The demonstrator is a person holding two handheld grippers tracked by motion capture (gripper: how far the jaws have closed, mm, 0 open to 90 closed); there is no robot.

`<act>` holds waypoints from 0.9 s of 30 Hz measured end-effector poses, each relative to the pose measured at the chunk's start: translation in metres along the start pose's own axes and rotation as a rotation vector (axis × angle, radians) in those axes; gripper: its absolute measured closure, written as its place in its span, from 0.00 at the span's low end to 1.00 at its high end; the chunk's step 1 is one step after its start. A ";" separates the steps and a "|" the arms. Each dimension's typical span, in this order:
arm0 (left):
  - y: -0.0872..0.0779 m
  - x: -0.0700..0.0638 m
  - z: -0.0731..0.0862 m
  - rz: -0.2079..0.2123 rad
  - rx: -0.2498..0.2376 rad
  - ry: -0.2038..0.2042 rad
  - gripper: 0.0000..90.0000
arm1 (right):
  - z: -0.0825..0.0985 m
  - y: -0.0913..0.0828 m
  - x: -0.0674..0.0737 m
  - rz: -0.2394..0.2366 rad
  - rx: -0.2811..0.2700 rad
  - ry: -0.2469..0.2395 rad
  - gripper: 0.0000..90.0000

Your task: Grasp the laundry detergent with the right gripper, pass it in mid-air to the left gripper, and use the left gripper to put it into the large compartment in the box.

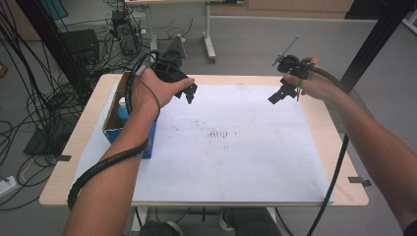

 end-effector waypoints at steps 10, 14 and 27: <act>0.001 -0.004 -0.001 0.003 -0.004 0.003 0.15 | 0.000 0.000 0.000 0.002 0.003 0.000 0.01; 0.002 -0.004 0.000 0.002 -0.001 0.010 0.15 | 0.000 -0.001 0.000 0.002 0.000 -0.001 0.01; 0.004 -0.003 0.002 0.004 -0.001 0.003 0.15 | 0.000 0.001 0.002 0.005 0.015 -0.008 0.01</act>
Point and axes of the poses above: each handheld gripper's, and its own axes: y roughly forward along the jaws, z roughly out of its underside, x roughly to its left, the point moved 3 cm from there along y, roughly forward along the jaws, and after that the axes turned 3 degrees about -y, right-handed, at the moved point
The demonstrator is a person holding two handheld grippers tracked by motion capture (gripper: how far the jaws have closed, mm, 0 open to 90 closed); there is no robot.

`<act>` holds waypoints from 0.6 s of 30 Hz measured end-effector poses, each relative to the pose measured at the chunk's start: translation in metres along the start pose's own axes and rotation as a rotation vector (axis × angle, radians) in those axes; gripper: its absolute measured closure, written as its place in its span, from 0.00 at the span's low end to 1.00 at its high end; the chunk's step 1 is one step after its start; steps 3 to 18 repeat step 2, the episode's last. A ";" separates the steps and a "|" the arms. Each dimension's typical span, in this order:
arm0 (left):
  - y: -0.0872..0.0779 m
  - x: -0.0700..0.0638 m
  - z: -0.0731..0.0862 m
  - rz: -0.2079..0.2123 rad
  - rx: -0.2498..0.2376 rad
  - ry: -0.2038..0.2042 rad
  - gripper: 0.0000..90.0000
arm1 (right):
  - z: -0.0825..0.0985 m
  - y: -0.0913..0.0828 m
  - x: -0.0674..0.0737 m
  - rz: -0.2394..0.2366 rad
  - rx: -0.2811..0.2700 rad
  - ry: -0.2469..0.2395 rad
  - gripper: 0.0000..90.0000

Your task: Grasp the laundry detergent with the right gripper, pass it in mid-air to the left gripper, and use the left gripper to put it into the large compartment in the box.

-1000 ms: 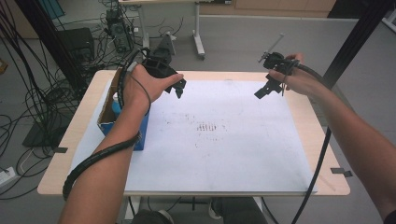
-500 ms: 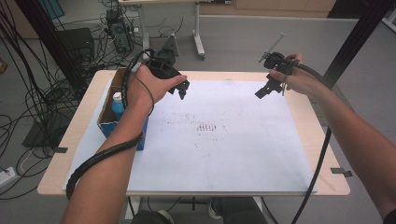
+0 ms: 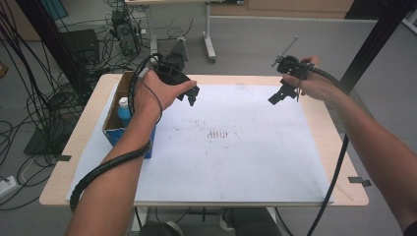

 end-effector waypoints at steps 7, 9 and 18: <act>0.000 0.000 0.001 0.000 0.000 0.000 0.15 | 0.000 0.000 0.001 0.001 0.001 -0.002 0.01; 0.000 0.000 0.001 0.000 0.000 0.000 0.15 | 0.000 0.000 0.001 0.001 0.001 -0.002 0.01; 0.000 0.000 0.001 0.000 0.000 0.000 0.15 | 0.000 0.000 0.001 0.001 0.001 -0.002 0.01</act>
Point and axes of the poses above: each handheld gripper's, and its own axes: y roughly forward along the jaws, z roughly out of its underside, x roughly to its left, the point moved 3 cm from there along y, roughly forward along the jaws, and after that the axes turned 3 degrees about -y, right-handed, at the moved point
